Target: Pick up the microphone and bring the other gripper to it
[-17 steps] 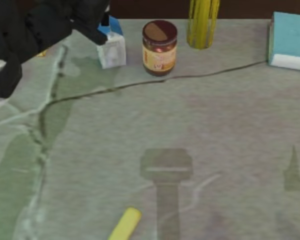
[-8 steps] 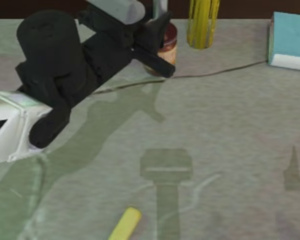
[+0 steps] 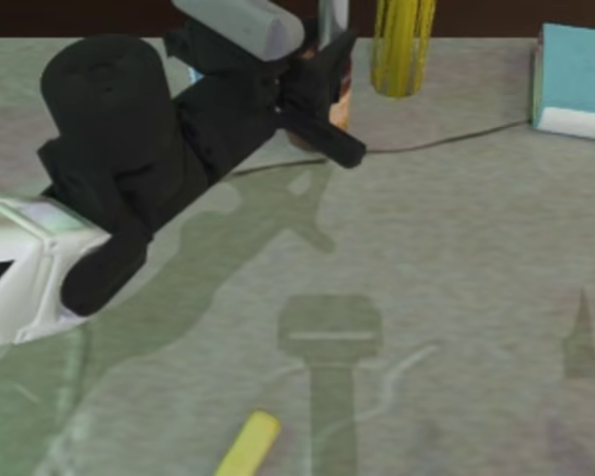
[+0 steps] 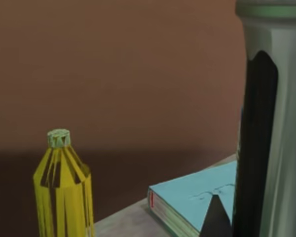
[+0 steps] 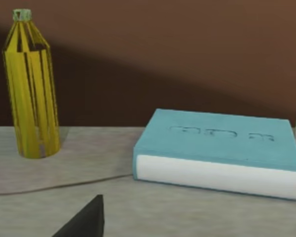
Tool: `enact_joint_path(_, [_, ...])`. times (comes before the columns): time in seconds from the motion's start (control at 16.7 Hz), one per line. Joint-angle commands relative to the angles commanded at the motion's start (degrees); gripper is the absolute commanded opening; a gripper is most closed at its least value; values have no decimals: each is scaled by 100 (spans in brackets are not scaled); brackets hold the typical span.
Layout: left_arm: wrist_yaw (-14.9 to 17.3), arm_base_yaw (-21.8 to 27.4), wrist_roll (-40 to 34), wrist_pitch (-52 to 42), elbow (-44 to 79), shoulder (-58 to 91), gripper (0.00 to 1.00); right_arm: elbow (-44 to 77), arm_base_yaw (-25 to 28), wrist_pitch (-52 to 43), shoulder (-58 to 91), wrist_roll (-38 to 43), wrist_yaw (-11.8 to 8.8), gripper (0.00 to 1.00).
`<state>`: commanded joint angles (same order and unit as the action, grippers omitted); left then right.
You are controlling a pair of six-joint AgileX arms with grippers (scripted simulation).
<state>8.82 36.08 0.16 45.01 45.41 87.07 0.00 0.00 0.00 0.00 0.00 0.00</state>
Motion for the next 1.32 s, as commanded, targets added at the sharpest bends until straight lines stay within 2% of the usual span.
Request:
enact_joint_path(0.3, [-9,10,-2,3,-10,-12,0,8,6,3,9,0,-3,100])
enact_joint_path(0.48, [-9,10,-2,3,-10,-12,0,324,236,142,378,7,-103,100])
enact_joint_path(1.32, [-9,10,-2,3,-10,-12,0,3892,2808,1658,5832,95,-1174,100])
